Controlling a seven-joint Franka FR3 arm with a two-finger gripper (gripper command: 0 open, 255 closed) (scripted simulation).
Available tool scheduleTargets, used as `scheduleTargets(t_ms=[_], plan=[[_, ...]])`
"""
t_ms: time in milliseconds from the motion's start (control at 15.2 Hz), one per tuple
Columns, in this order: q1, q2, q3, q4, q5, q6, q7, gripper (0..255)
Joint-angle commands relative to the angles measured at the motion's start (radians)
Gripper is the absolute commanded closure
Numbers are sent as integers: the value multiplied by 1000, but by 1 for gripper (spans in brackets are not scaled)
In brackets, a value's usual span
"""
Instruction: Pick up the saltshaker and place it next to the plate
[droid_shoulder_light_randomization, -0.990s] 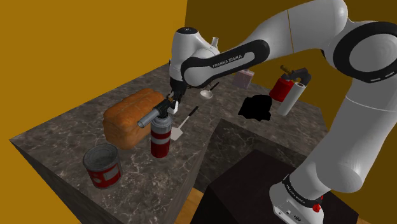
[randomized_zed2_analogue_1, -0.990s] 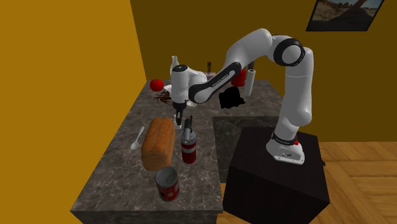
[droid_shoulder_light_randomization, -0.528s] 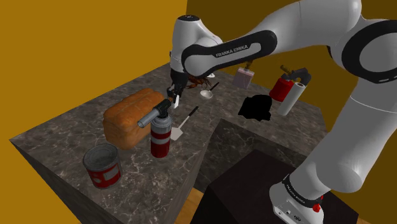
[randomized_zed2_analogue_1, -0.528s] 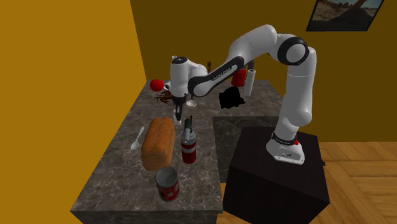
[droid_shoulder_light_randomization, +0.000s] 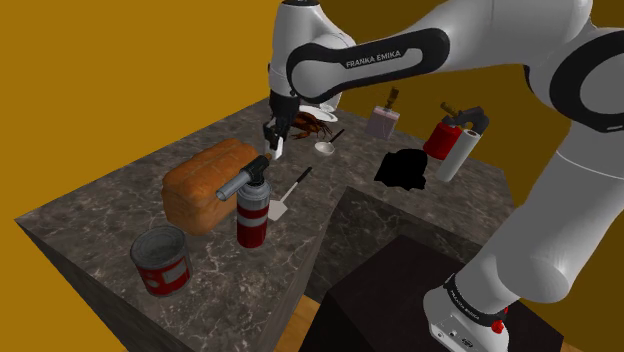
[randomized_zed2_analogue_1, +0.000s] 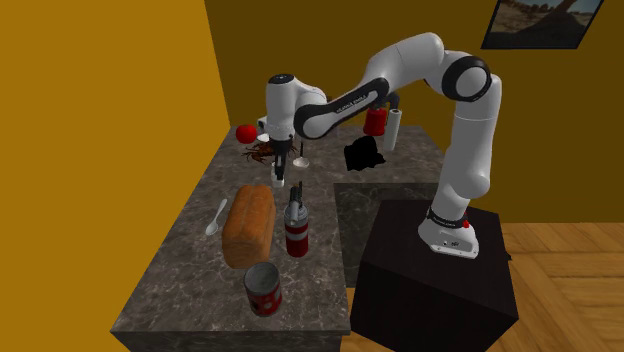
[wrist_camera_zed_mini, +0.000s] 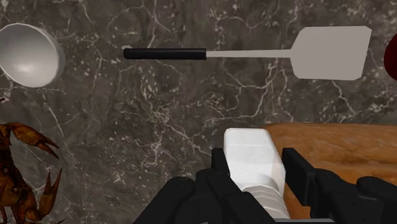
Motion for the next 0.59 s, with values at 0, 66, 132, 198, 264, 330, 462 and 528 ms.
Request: scheduleTargets(t_ms=[0,66,132,198,264,330,462,528], plan=[[-1,-8,1,18,5,-25,-6,255],[-1,-11,1,27,7,-37,-9,255],[-1,-14,1,36,9,-50,-11,255],[-1,-17,2,46,11,-62,-13,255],[-1,-20,2,56,13,-75,-15,255],[-1,-22,3,66,14,-87,-17,255],[-1,-27,3,88,17,-112,-21,255],[-1,-29,4,99,19,-125,-23,255]])
